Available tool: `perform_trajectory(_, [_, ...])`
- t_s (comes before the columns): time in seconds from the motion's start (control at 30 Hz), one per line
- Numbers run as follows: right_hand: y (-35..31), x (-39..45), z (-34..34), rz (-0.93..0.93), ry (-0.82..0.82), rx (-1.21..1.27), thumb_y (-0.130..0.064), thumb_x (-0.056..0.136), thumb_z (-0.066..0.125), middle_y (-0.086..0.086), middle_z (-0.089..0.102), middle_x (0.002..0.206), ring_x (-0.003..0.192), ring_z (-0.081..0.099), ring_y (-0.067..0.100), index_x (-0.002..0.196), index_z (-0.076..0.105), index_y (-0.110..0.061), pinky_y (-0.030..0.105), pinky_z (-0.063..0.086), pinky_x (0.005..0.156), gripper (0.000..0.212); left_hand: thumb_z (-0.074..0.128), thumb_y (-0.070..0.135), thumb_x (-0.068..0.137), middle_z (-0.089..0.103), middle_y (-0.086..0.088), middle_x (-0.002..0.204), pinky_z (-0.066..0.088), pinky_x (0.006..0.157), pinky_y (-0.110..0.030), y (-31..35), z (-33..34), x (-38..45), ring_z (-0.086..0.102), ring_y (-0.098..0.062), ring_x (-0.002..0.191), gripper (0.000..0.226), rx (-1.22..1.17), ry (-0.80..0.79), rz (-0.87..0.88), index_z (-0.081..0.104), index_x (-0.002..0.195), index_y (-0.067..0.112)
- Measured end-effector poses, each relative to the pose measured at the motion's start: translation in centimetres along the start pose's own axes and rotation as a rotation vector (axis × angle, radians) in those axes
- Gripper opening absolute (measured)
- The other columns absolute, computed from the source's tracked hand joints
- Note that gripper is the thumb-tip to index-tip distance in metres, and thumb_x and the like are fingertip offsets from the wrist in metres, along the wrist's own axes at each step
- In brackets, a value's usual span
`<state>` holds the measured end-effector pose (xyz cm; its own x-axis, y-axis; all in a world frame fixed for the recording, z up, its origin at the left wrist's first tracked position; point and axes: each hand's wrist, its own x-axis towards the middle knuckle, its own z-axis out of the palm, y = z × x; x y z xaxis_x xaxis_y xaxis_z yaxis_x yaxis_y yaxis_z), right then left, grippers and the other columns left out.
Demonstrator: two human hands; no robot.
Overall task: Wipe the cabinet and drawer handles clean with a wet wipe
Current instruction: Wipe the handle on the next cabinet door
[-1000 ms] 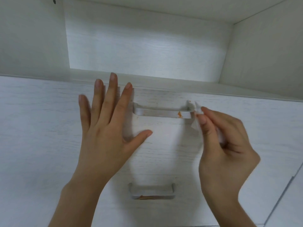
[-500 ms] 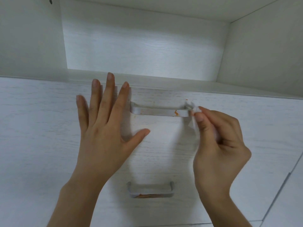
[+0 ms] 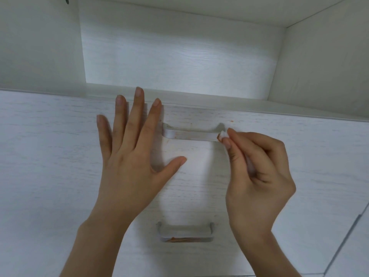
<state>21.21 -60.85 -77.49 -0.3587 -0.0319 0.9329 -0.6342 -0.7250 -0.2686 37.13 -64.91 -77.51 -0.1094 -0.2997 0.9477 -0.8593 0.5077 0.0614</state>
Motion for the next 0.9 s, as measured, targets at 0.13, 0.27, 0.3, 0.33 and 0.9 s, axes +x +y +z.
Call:
perform_trajectory(0.13, [0.1,0.1,-0.5,0.038,0.018,-0.003,-0.007,0.083,0.07,-0.009,0.058,0.09,0.086,0.059,-0.001,0.1,0.068,-0.016,0.008,0.042,0.081,0.019,0.048,0.062,0.083,0.005,-0.008,0.159,-0.013,0.116,-0.041,0.1,0.0,0.0,-0.007,-0.022,0.146,0.089,-0.006,0.0,-0.002,0.015,0.151,0.016])
perform_trajectory(0.27, [-0.7,-0.6,0.2,0.043,0.054,0.021,-0.007,0.082,0.07,-0.008,0.056,0.089,0.085,0.057,-0.006,0.098,0.066,-0.016,0.007,0.042,0.079,0.018,0.048,0.062,0.083,0.005,-0.008,0.159,-0.012,0.116,-0.043,0.1,0.0,0.0,-0.007,-0.023,0.146,0.089,-0.007,0.001,0.004,0.016,0.151,0.015])
perform_trajectory(0.3, [-0.7,-0.6,0.4,0.034,0.046,0.023,-0.006,0.082,0.07,-0.007,0.056,0.089,0.085,0.057,-0.005,0.097,0.067,-0.014,0.008,0.043,0.078,0.017,0.048,0.063,0.083,0.005,-0.008,0.159,-0.012,0.116,-0.043,0.0,0.0,0.0,-0.006,-0.023,0.146,0.089,-0.005,0.002,0.005,0.016,0.151,0.015])
perform_trajectory(0.33, [-0.7,-0.6,0.5,0.036,0.044,0.028,-0.006,0.082,0.07,-0.007,0.056,0.089,0.085,0.057,-0.004,0.096,0.067,-0.013,0.008,0.043,0.078,0.016,0.048,0.062,0.084,0.005,-0.008,0.159,-0.012,0.116,-0.043,0.0,0.0,0.1,-0.007,-0.023,0.146,0.088,-0.005,0.001,0.006,0.016,0.151,0.015])
perform_trajectory(0.9, [-1.2,-0.5,0.7,0.08,0.063,0.005,-0.006,0.083,0.07,-0.007,0.053,0.087,0.083,0.054,-0.004,0.1,0.067,-0.015,0.007,0.041,0.077,0.02,0.048,0.062,0.082,0.007,-0.009,0.158,-0.012,0.116,-0.042,0.0,-0.1,0.0,-0.006,-0.025,0.146,0.089,-0.008,-0.008,0.004,0.017,0.151,0.014])
